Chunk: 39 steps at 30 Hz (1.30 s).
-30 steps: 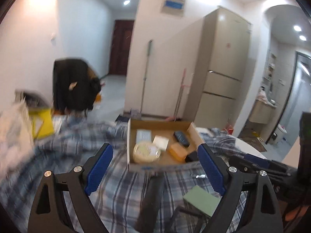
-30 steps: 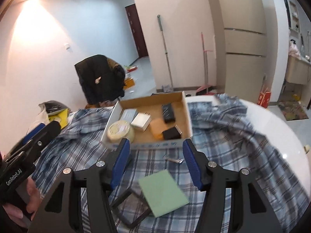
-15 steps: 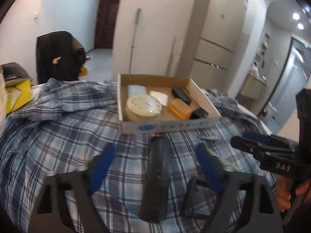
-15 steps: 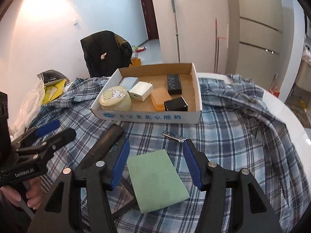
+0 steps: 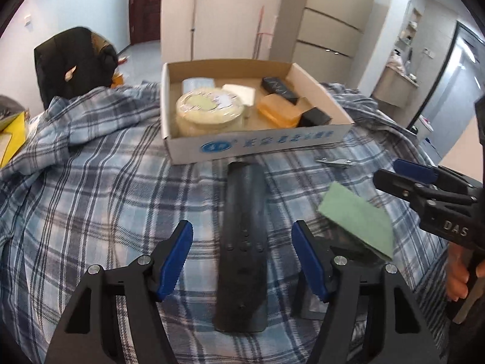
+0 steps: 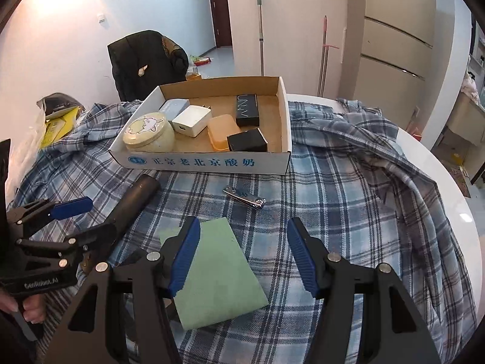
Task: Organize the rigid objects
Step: 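Move the left tool to the black remote and grasp it, then lift the black remote with the left tool while the right tool grasps the green card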
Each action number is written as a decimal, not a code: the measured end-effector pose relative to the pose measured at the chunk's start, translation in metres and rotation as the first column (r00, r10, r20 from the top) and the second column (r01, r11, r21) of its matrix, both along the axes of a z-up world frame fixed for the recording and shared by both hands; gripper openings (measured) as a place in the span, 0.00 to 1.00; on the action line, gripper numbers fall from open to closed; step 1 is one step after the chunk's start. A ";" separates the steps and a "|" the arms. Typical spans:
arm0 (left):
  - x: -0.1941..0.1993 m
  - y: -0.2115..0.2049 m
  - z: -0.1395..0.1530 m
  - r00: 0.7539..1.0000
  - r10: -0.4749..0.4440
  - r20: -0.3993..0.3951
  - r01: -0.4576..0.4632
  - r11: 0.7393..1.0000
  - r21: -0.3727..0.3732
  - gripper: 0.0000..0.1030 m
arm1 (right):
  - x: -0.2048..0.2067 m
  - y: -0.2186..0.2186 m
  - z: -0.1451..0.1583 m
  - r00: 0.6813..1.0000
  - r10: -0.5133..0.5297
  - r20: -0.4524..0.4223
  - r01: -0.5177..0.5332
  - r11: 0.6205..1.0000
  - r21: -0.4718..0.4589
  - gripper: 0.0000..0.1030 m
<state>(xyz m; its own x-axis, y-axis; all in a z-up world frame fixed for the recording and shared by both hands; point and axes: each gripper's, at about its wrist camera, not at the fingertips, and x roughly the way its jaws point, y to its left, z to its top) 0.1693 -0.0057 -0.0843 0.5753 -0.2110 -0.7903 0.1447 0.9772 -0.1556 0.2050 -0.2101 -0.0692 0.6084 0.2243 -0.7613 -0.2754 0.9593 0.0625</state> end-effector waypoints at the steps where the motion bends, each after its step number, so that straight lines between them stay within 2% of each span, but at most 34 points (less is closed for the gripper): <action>1: 0.002 0.002 -0.003 1.000 -0.001 -0.017 0.001 1.000 -0.012 0.65 | 0.000 -0.001 0.000 1.000 0.002 -0.003 -0.002 1.000 0.005 0.57; 2: 0.004 0.004 -0.006 0.999 -0.002 -0.036 0.002 1.000 -0.019 0.56 | 0.000 -0.002 0.001 1.000 0.005 -0.006 -0.005 1.000 0.013 0.57; 5: 0.010 0.003 -0.017 0.995 -0.029 -0.099 0.025 0.999 -0.042 0.48 | 0.000 -0.004 0.003 1.000 0.009 -0.016 -0.008 0.999 0.034 0.57; 7: 0.008 0.000 -0.014 0.995 -0.048 -0.085 0.045 0.998 -0.037 0.44 | 0.001 -0.006 0.002 1.000 0.011 -0.028 -0.009 0.999 0.049 0.57; 13: 0.003 -0.016 -0.016 0.992 -0.100 -0.082 0.103 0.994 0.033 0.44 | 0.002 -0.009 0.001 0.999 0.012 -0.049 -0.009 0.998 0.070 0.57; 17: 0.000 -0.028 -0.019 0.990 -0.122 -0.074 0.131 0.983 0.133 0.44 | 0.001 -0.008 0.002 0.999 0.017 -0.052 -0.013 0.997 0.072 0.57; 18: 0.000 -0.029 -0.019 0.990 -0.121 -0.071 0.130 0.982 0.140 0.43 | 0.000 -0.007 0.002 0.998 0.021 -0.052 -0.017 0.997 0.072 0.57; 19: 0.000 -0.028 -0.019 0.991 -0.115 -0.068 0.124 0.982 0.145 0.37 | -0.001 -0.006 0.003 0.998 0.029 -0.052 -0.025 0.997 0.071 0.57; 22: 0.000 -0.020 -0.016 0.993 -0.098 -0.059 0.104 0.989 0.101 0.37 | -0.002 -0.003 0.003 0.997 0.047 -0.054 -0.043 0.997 0.063 0.57; 26: -0.010 -0.013 0.006 0.995 -0.077 0.056 0.074 0.995 0.062 0.37 | 0.001 -0.001 -0.002 0.990 0.097 -0.098 -0.089 0.992 0.089 0.58; 28: -0.016 -0.014 0.015 0.989 -0.081 0.121 0.073 0.995 0.063 0.37 | 0.001 0.004 -0.006 0.984 0.131 -0.121 -0.121 0.988 0.092 0.63; 31: -0.030 -0.020 0.030 0.966 -0.113 0.232 0.097 0.992 0.081 0.37 | -0.003 0.014 -0.012 0.979 0.158 -0.133 -0.153 0.987 0.042 0.66; 34: -0.039 -0.024 0.040 0.941 -0.139 0.308 0.115 0.989 0.094 0.37 | -0.004 0.021 -0.018 0.973 0.179 -0.144 -0.179 0.984 0.014 0.67; 39: -0.039 -0.019 0.043 0.939 -0.120 0.323 0.106 0.993 0.059 0.37 | 0.001 0.019 -0.027 0.972 0.159 -0.172 -0.161 0.987 0.004 0.67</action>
<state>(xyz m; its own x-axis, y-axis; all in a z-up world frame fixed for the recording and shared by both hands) 0.1308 -0.0250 -0.0415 0.7765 -0.2615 -0.5733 0.2905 0.9559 -0.0425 0.2064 -0.1914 -0.0960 0.4258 0.2999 -0.8537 -0.4113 0.9045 0.1126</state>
